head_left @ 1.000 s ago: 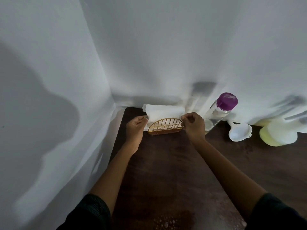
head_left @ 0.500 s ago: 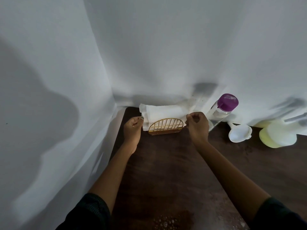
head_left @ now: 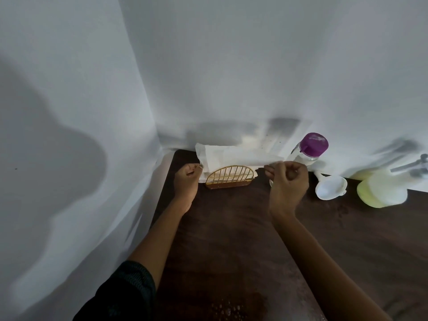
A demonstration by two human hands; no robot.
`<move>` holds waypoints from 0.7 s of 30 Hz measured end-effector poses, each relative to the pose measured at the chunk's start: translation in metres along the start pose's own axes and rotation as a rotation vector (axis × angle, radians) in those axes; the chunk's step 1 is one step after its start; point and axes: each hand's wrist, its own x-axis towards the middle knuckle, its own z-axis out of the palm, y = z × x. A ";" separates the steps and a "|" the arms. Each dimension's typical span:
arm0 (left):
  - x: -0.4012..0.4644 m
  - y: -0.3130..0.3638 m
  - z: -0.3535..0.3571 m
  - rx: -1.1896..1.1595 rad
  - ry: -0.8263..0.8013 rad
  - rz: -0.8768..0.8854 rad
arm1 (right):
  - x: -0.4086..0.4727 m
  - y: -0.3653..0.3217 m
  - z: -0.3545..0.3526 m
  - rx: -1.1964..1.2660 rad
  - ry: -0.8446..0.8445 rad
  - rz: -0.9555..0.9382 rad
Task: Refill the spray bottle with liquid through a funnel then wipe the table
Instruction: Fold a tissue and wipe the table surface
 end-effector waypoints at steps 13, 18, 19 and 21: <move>-0.009 -0.003 -0.006 -0.048 0.062 -0.077 | -0.023 -0.011 -0.046 0.087 0.054 0.123; -0.067 0.001 -0.012 -0.103 0.251 -0.121 | -0.040 -0.029 -0.068 0.102 -0.061 0.174; -0.083 0.004 -0.011 -0.107 0.159 -0.156 | -0.043 -0.032 -0.073 0.104 -0.103 0.197; -0.115 0.015 -0.013 -0.081 -0.106 -0.246 | -0.052 -0.039 -0.085 0.114 -0.184 0.244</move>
